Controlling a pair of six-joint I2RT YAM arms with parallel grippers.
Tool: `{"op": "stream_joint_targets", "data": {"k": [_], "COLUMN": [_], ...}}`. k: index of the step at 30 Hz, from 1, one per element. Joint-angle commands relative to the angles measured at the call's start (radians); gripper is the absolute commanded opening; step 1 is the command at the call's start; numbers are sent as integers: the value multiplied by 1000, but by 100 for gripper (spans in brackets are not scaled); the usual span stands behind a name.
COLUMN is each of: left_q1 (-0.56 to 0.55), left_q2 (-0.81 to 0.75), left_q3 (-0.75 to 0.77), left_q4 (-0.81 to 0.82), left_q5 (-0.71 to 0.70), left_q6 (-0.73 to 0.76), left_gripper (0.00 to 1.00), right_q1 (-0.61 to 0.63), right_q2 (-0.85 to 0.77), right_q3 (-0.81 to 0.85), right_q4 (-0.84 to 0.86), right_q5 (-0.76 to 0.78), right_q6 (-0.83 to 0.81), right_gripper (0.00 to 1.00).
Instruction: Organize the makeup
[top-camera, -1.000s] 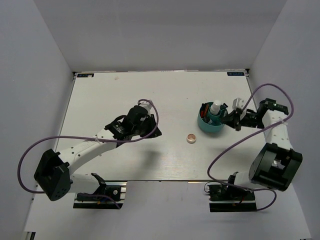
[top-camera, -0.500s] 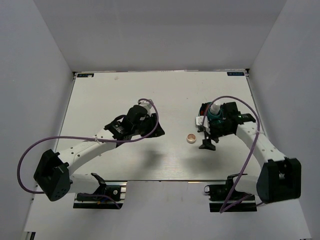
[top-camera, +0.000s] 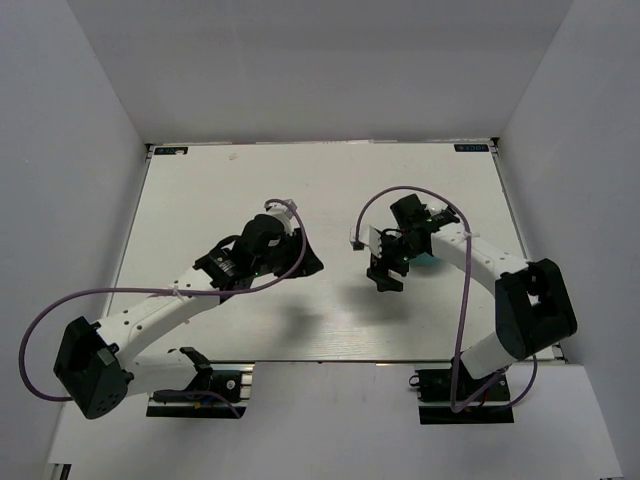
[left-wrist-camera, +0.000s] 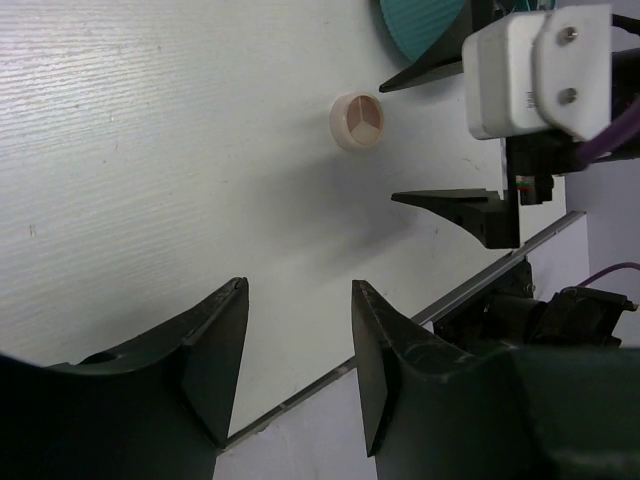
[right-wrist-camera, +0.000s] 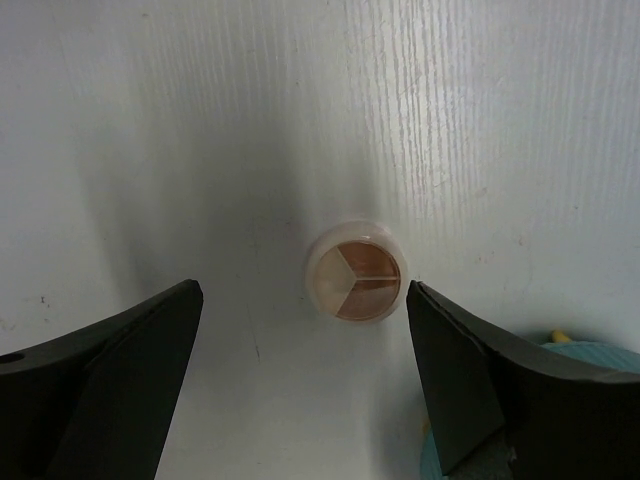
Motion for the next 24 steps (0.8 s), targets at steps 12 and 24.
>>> {"op": "stream_joint_targets", "data": {"k": [12, 24], "left_q1": [-7, -7], "left_q2": [-49, -69], "left_q3": [-23, -31], "left_q4": [-35, -52], "left_q5": [-38, -52], "left_q6": [-12, -15], "left_gripper": [56, 56], "right_q1": [68, 87], "right_q2": [125, 180], "right_q3": [39, 44], "right_q4": [94, 111], "right_q5": [230, 284], "right_q6": [101, 119], "right_gripper": [89, 76]}}
